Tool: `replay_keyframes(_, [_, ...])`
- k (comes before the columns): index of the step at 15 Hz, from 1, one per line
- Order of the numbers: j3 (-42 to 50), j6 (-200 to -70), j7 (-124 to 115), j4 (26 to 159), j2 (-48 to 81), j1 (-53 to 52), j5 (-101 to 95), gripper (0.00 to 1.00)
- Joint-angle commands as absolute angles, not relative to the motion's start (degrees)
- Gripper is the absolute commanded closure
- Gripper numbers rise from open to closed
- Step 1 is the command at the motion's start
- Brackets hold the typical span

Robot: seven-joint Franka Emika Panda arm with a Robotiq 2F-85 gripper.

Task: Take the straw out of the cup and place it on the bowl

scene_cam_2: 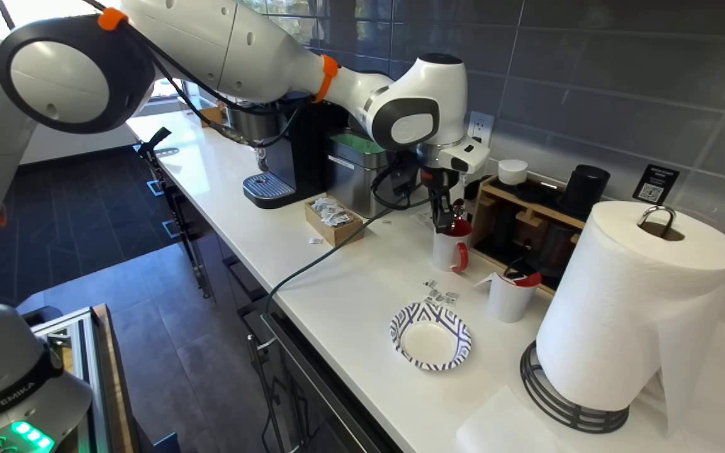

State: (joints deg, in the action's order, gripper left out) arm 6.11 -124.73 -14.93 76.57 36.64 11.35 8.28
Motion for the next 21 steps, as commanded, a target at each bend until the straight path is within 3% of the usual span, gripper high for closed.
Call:
replay_keyframes(1, [6.4,-125.8,-16.0,75.6,37.7,11.0,9.2,0.89])
replay_keyframes(6, [6.5,-125.7,-16.5,75.5,37.8,10.9,9.0,1.0])
replay_keyframes(15, [5.6,-129.2,-8.3,84.8,28.7,12.3,9.5,0.99])
replay_keyframes(21, [0.8,-131.0,16.2,96.4,18.8,18.3,18.8,0.99])
